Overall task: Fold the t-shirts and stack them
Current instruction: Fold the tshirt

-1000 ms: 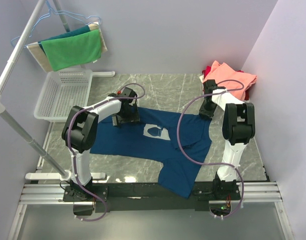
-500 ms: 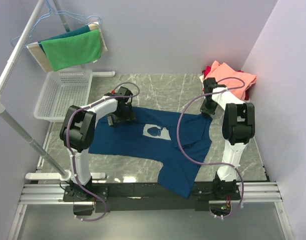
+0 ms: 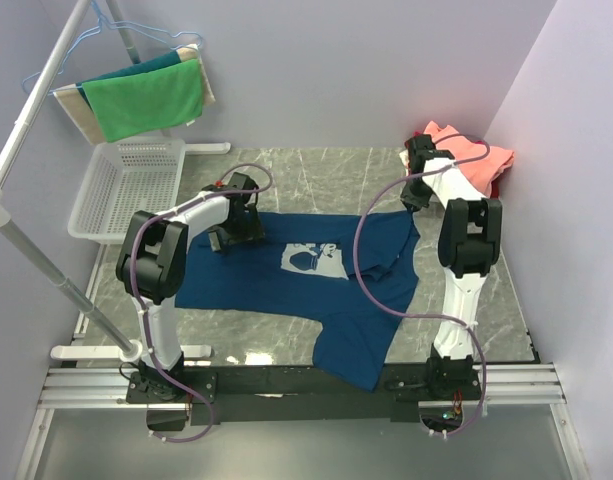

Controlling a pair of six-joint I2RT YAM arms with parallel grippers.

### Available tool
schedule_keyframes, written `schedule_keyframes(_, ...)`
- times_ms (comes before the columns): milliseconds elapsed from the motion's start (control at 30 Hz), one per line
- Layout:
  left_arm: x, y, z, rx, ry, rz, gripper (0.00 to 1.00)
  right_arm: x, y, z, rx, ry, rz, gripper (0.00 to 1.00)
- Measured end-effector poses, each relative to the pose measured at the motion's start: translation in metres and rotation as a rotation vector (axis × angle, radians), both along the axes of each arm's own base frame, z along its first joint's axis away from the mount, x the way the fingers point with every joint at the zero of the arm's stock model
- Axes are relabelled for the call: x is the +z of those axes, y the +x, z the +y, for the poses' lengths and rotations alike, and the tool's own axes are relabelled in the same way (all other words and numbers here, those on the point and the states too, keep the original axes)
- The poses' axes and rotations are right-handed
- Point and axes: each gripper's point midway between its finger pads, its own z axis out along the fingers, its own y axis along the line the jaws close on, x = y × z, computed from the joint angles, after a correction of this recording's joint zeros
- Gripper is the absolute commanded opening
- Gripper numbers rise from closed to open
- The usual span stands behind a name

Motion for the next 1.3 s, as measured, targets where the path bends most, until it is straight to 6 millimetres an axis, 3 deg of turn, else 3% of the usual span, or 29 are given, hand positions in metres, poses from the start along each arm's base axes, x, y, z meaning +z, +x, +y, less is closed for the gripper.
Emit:
schedule_keyframes(67, 0.001, 0.000, 0.000, -0.001, -0.001, -0.001, 0.99, -0.005, 0.002, 0.002, 0.006, 0.009, 0.010, 0.47)
schedule_keyframes(267, 0.004, 0.000, -0.002, -0.020, -0.028, -0.004, 1.00, -0.007, -0.018, 0.006, 0.018, 0.035, 0.020, 0.49)
schedule_keyframes(367, 0.007, -0.002, -0.006, -0.047, -0.067, -0.016, 0.99, 0.009, -0.038, 0.008, 0.015, 0.050, 0.000, 0.49)
schedule_keyframes(500, 0.017, -0.004, -0.019, -0.092, -0.128, -0.046, 0.99, 0.047, -0.055, 0.014, 0.017, 0.076, -0.092, 0.47)
schedule_keyframes(567, 0.024, -0.004, -0.035, -0.130, -0.171, -0.071, 0.99, 0.062, -0.065, 0.017, 0.020, 0.089, -0.138, 0.44)
schedule_keyframes(667, 0.032, -0.007, -0.069, -0.204, -0.243, -0.097, 0.99, 0.068, -0.085, 0.028, 0.032, 0.117, -0.164, 0.41)
schedule_keyframes(867, 0.046, -0.016, -0.145, -0.278, -0.442, -0.105, 0.99, 0.046, -0.133, 0.054, 0.066, 0.180, -0.112, 0.38)
schedule_keyframes(1000, 0.043, -0.020, -0.191, -0.277, -0.571, -0.080, 0.99, 0.032, -0.158, 0.061, 0.065, 0.215, -0.081, 0.38)
schedule_keyframes(1133, 0.031, -0.034, -0.235, -0.283, -0.659, -0.020, 0.97, 0.025, -0.174, 0.062, 0.058, 0.233, -0.072, 0.37)
schedule_keyframes(1300, 0.035, -0.056, -0.281, -0.311, -0.756, 0.020, 0.90, 0.028, -0.182, 0.062, 0.061, 0.240, -0.091, 0.36)
